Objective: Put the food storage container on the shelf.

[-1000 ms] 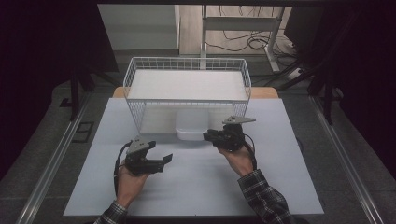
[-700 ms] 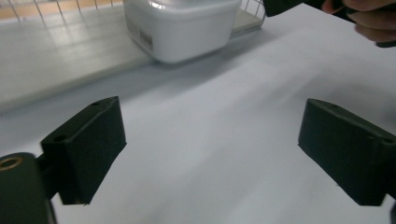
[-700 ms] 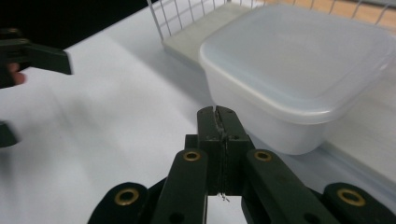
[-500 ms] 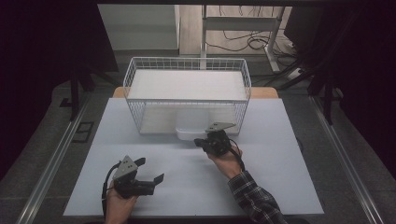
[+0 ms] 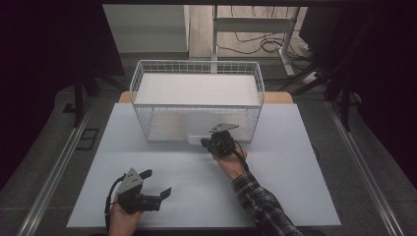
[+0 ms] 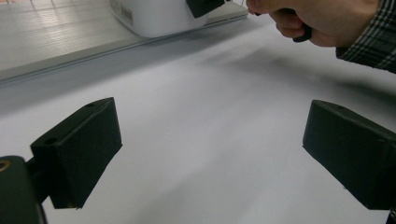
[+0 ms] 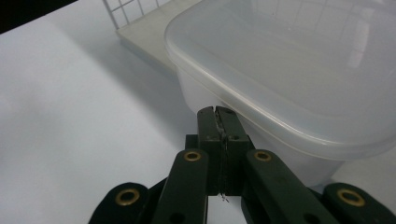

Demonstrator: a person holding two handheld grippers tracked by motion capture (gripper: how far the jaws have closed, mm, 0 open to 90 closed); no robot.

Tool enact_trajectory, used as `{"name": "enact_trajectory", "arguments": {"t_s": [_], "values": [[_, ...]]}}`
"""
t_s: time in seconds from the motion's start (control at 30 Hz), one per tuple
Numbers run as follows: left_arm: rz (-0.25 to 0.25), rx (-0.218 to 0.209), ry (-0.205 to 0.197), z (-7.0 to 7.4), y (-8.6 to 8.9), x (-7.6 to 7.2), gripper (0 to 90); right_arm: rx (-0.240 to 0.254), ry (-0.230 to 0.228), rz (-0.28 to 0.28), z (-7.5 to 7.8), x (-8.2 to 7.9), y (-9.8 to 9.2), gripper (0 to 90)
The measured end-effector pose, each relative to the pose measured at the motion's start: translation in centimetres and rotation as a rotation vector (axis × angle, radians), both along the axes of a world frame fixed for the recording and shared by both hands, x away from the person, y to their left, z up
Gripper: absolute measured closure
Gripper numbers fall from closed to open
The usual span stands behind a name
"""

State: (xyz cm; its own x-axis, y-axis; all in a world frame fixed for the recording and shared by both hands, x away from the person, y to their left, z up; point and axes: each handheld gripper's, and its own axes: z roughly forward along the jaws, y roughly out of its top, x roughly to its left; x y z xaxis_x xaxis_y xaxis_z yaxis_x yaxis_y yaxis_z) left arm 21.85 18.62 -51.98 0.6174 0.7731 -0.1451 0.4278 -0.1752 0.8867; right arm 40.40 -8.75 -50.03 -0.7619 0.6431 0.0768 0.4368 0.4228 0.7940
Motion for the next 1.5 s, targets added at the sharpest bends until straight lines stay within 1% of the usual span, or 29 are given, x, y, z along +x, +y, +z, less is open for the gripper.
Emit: {"name": "enact_trajectory", "arguments": {"t_s": [0.17,0.3,0.47,0.63,0.73,0.83,0.9,1.1,1.17,1.2,1.27,1.3,1.5], "values": [[-0.005,0.006,-0.003,-0.1,-0.1,0.1,4.9,-0.004,-0.016,-0.016,0.2,0.9,0.2,89.0],[-0.013,0.003,0.005,-0.3,-0.1,0.2,4.8,-0.011,-0.025,-0.031,0.2,1.7,0.3,89.0],[-0.021,0.002,0.027,-0.4,-0.3,0.3,4.3,-0.013,-0.034,-0.046,0.1,2.5,0.4,89.0],[-0.027,0.007,0.036,-0.4,-0.3,0.4,3.6,-0.003,-0.025,-0.061,0.0,3.2,0.4,89.0],[-0.023,0.003,0.035,-0.3,-0.2,0.3,3.5,0.021,-0.009,-0.066,-0.1,3.5,0.3,89.0],[-0.022,-0.005,0.038,-0.3,-0.1,0.4,3.4,0.037,0.000,-0.065,0.0,3.5,0.2,88.6],[-0.023,-0.006,0.038,-0.3,-0.2,0.4,3.3,0.039,0.000,-0.057,0.1,3.4,0.1,84.3],[-0.025,0.008,0.043,-0.4,-0.3,0.4,2.7,0.047,0.003,-0.041,0.6,2.6,-0.1,63.9],[-0.026,0.009,0.044,-0.5,-0.3,0.4,2.6,0.041,0.006,-0.035,0.8,2.3,-0.3,58.2],[-0.026,0.009,0.046,-0.5,-0.3,0.4,2.6,0.040,-0.001,-0.031,0.8,2.1,-0.4,55.8],[-0.026,0.010,0.048,-0.5,-0.3,0.4,2.6,0.044,0.005,-0.022,1.0,1.8,-0.6,50.5],[-0.028,0.009,0.052,-0.5,-0.3,0.4,2.6,0.045,0.012,-0.020,1.0,1.7,-0.6,48.0],[-0.035,-0.002,0.086,-0.6,-0.3,0.6,2.7,0.044,0.010,0.001,1.5,1.0,-1.0,35.1]]}}
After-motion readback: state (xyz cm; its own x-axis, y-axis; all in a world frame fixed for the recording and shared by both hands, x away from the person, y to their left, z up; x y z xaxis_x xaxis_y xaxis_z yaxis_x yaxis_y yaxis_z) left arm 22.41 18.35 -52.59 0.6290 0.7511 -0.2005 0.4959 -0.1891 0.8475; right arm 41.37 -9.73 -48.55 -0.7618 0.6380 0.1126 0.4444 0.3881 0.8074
